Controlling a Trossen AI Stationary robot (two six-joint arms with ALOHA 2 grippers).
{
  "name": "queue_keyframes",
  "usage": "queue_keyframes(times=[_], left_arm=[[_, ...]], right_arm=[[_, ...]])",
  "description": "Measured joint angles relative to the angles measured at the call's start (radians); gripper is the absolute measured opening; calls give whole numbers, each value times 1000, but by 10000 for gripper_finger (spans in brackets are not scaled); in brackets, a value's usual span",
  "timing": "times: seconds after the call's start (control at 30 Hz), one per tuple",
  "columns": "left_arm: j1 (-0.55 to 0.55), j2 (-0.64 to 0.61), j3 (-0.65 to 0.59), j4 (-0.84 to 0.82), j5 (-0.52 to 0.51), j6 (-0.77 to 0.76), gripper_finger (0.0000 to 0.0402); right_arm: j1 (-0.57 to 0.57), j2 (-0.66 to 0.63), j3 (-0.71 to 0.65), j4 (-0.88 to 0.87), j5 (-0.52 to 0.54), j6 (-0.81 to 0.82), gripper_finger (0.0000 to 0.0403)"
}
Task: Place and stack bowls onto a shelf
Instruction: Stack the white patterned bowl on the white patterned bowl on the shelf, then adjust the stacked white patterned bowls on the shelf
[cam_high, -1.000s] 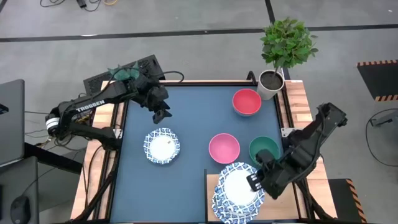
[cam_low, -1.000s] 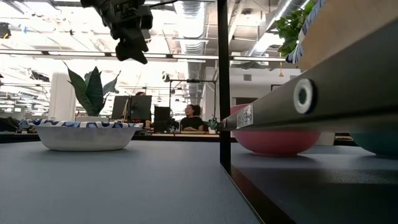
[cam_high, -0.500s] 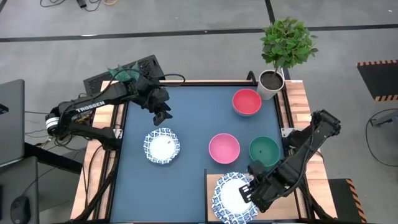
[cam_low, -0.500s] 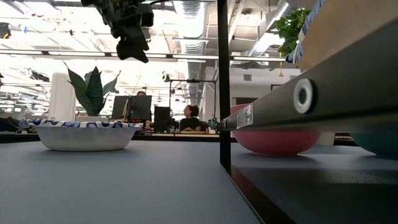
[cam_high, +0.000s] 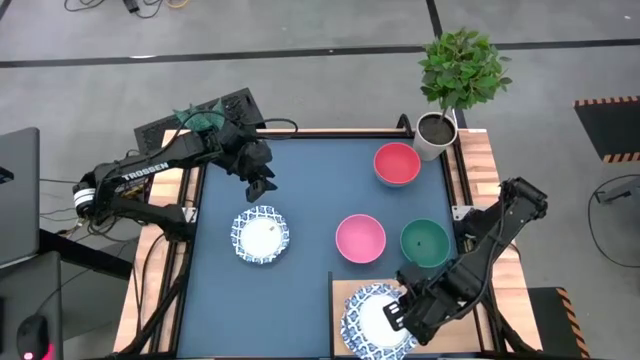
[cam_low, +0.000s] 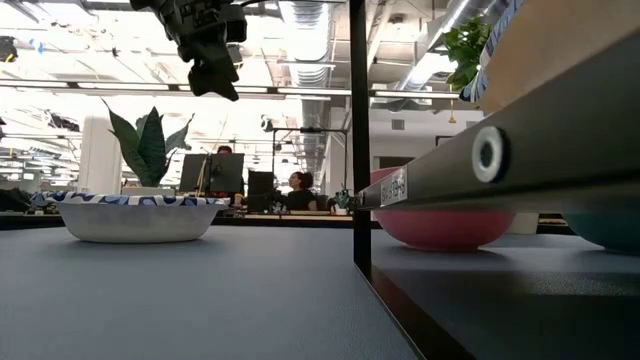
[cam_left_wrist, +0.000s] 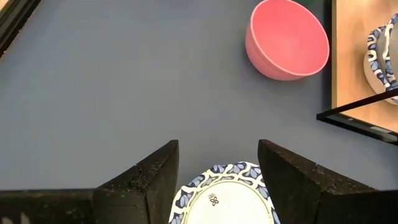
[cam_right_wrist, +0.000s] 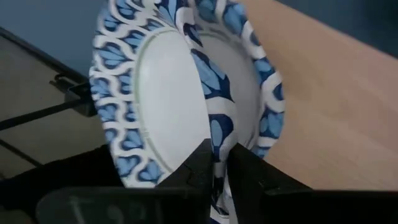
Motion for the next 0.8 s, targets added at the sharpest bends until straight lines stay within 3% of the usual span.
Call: queue_keyframes(times=[0.4,0.7,0.8], left_arm=[[1,0,0,0,-1,26,203],[1,0,0,0,-1,26,203],[1,0,0,0,-1,26,203]], right_arm=[[-2,-15,0,9,-25,12,196],[23,-99,0,-13,-27,75,187],[27,-103,0,-110,-90,149,168]])
